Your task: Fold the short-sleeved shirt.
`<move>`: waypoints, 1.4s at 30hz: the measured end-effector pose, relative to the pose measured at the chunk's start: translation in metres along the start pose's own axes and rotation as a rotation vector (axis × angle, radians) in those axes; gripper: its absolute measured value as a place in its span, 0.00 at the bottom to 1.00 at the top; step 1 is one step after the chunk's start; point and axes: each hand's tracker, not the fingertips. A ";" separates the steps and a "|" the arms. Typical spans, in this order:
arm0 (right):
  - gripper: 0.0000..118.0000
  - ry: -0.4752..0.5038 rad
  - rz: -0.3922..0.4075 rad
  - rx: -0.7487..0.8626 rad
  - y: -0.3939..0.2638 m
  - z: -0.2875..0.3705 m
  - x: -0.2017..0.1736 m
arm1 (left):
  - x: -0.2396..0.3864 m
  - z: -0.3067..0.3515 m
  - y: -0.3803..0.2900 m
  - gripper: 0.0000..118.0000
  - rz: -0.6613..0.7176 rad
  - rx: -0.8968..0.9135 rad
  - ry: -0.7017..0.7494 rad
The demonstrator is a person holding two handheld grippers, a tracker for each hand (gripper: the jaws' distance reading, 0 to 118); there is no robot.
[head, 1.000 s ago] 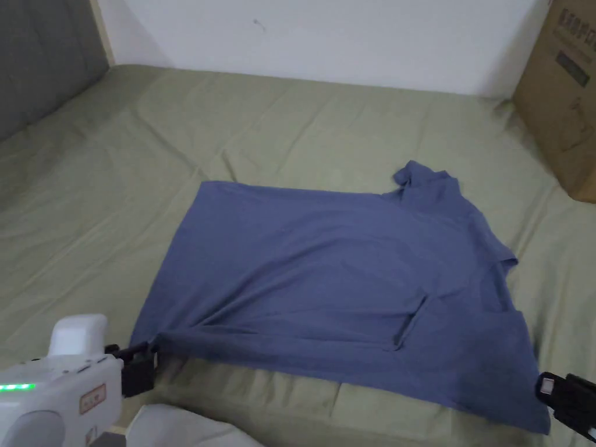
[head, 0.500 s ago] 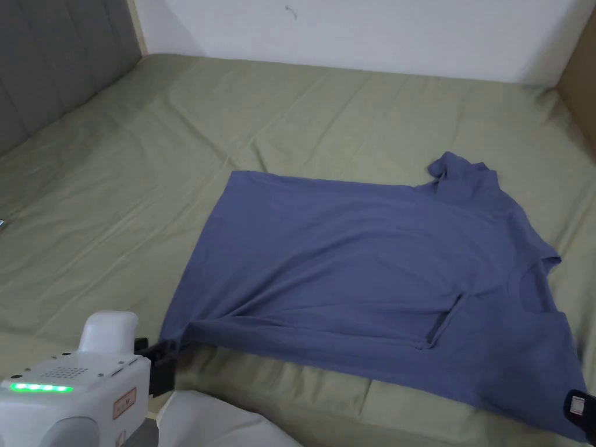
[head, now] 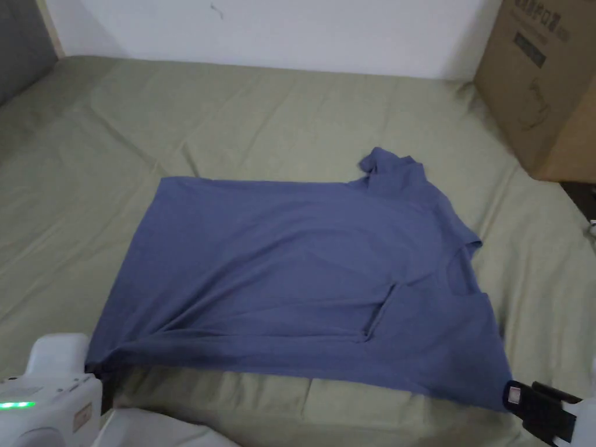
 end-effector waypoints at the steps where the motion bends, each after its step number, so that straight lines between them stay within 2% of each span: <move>1: 0.00 -0.011 0.008 -0.001 -0.001 0.000 0.001 | -0.001 0.002 0.002 0.00 0.032 0.013 -0.024; 3: 0.00 -0.037 0.038 -0.004 -0.003 -0.002 0.002 | -0.002 0.007 0.006 0.00 0.022 0.014 -0.023; 7: 0.31 -0.057 0.056 -0.027 -0.002 -0.015 0.004 | -0.001 0.009 0.011 0.00 0.023 0.009 -0.016; 8: 0.64 -0.060 0.072 -0.062 -0.002 -0.023 0.009 | 0.000 0.009 0.012 0.00 0.027 0.004 -0.023; 9: 0.78 -0.061 0.087 -0.064 -0.001 -0.029 0.011 | 0.000 0.009 0.012 0.00 0.030 0.002 -0.028; 10: 0.79 -0.054 0.124 -0.060 0.000 -0.035 0.013 | 0.001 0.009 0.013 0.00 0.031 0.001 -0.026; 12: 0.77 -0.111 0.123 -0.076 0.006 -0.050 0.016 | 0.003 0.014 0.013 0.00 0.025 -0.002 -0.026; 15: 0.73 -0.116 0.094 -0.096 0.012 -0.071 0.027 | 0.003 0.013 0.013 0.00 0.019 -0.016 -0.028; 16: 0.60 -0.113 0.074 -0.115 0.012 -0.075 0.029 | 0.003 0.013 0.013 0.00 0.020 -0.020 -0.026; 17: 0.37 -0.111 0.067 -0.119 0.014 -0.077 0.031 | 0.003 0.013 0.013 0.00 0.023 -0.022 -0.019; 18: 0.20 -0.112 0.071 -0.114 0.014 -0.078 0.031 | 0.004 0.013 0.014 0.00 0.024 -0.023 -0.014; 19: 0.09 -0.131 0.086 -0.109 0.014 -0.078 0.030 | 0.001 0.011 0.014 0.00 0.023 -0.025 -0.012; 21: 0.06 -0.096 0.127 -0.138 0.013 -0.081 0.028 | 0.000 0.009 0.014 0.00 0.024 -0.030 -0.010; 23: 0.06 -0.116 0.156 -0.135 0.012 -0.082 0.024 | 0.000 0.009 0.015 0.00 0.026 -0.039 -0.011; 27: 0.05 -0.094 0.142 -0.107 0.018 -0.070 0.020 | -0.002 0.009 0.018 0.00 0.018 -0.036 -0.009; 31: 0.05 -0.093 0.183 -0.068 0.035 -0.054 0.013 | -0.007 0.016 0.030 0.00 0.021 -0.027 -0.007; 36: 0.05 -0.041 0.147 -0.018 0.076 -0.050 0.003 | -0.014 0.009 0.069 0.00 0.029 0.009 -0.006; 42: 0.05 -0.053 0.141 -0.021 0.135 -0.087 -0.009 | -0.013 -0.037 0.137 0.00 0.028 0.027 0.001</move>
